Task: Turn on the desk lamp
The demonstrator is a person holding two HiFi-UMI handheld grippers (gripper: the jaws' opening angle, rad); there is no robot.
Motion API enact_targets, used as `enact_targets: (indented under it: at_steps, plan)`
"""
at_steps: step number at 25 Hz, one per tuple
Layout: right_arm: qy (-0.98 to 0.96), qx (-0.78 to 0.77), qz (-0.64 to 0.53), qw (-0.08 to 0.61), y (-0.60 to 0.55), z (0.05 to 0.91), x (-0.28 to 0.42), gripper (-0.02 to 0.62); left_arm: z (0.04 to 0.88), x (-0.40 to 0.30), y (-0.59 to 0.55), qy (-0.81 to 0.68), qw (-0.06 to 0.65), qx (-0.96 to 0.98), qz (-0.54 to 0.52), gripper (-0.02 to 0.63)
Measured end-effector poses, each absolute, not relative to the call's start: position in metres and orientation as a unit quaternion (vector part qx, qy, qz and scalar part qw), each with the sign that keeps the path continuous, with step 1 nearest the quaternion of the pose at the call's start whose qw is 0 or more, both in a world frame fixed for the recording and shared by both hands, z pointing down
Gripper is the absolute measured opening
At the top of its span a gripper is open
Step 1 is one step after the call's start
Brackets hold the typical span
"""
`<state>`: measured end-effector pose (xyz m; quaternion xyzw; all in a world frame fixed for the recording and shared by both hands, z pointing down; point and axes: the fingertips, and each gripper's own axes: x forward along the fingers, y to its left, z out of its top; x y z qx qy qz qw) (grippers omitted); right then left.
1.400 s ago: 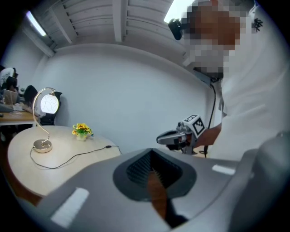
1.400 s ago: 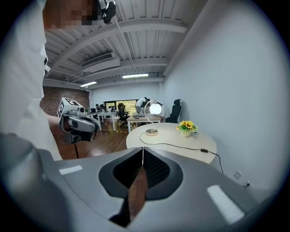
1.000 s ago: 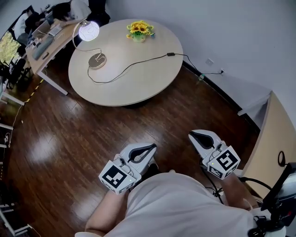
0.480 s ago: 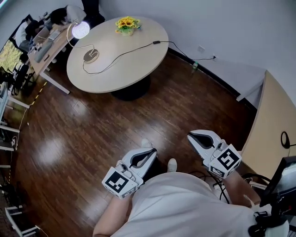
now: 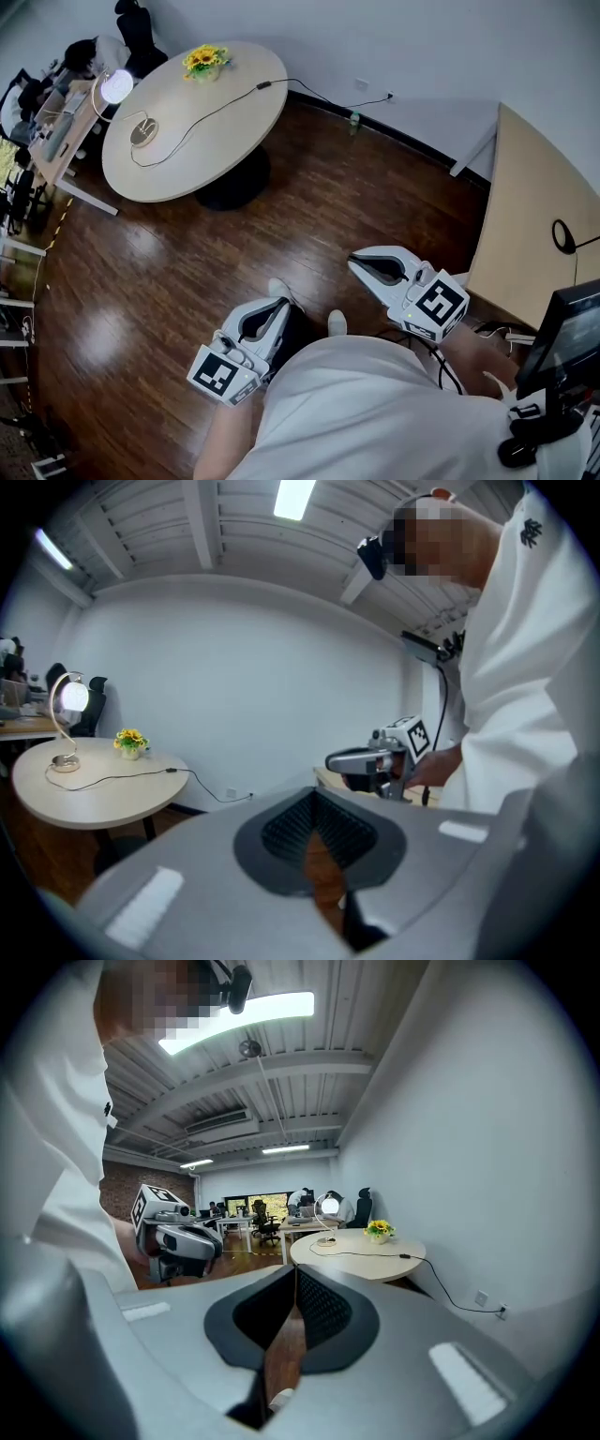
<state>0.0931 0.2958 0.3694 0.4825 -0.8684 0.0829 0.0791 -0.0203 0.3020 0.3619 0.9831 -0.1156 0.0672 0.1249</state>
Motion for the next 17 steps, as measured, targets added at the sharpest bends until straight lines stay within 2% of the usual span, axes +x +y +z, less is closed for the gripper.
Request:
enact_targets:
  at_steps: [17]
  plan:
    - [-0.867,0.485,0.077,0.083,0.312,0.366,0.127,0.008,0.359,0.026,0.32,-0.093,0.108,0.987,0.072,0.018]
